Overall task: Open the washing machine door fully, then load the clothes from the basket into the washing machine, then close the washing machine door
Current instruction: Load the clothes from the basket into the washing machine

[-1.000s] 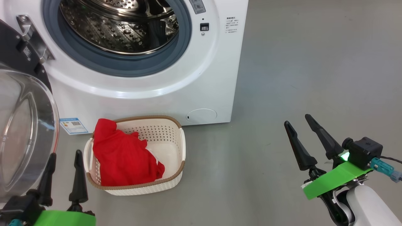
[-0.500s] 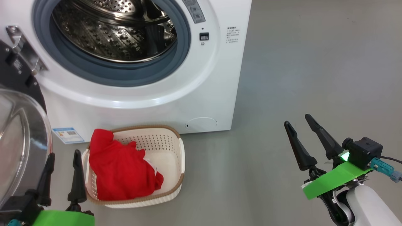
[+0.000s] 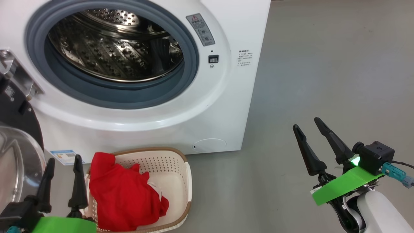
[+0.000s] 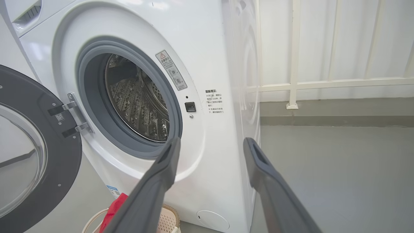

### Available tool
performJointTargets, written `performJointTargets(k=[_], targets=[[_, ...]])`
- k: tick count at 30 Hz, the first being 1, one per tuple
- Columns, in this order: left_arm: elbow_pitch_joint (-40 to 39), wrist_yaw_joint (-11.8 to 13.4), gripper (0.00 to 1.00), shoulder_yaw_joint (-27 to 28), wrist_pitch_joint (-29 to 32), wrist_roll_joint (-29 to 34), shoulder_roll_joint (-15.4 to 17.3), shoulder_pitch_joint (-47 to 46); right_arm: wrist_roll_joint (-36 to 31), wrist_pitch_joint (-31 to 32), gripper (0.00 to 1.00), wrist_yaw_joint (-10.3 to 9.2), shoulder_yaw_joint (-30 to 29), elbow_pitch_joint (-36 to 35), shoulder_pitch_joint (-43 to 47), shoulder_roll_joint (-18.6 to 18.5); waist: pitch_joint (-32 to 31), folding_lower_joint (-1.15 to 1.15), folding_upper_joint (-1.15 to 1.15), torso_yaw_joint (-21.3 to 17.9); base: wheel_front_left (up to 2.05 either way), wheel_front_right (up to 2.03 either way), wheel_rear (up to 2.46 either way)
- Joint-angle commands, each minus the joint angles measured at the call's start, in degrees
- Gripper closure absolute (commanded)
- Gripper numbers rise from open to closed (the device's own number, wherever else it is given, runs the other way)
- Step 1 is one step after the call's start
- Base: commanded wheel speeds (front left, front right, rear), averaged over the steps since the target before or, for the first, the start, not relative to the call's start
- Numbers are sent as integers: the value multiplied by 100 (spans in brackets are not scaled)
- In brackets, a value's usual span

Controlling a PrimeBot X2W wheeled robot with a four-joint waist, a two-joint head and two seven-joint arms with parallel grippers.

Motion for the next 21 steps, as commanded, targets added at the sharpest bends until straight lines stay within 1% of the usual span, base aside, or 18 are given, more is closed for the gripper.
performJointTargets(k=[1,21], targets=[[-107,-43,0,206,-70,41,103,-188,33,-68,0,9,91,-146,42,-30,4,0,0,3,49,-49,0],[-71,-71,0,220,-70,79,93,-221,14,-68,0,9,86,-145,20,-6,43,0,0,19,3,-3,0]])
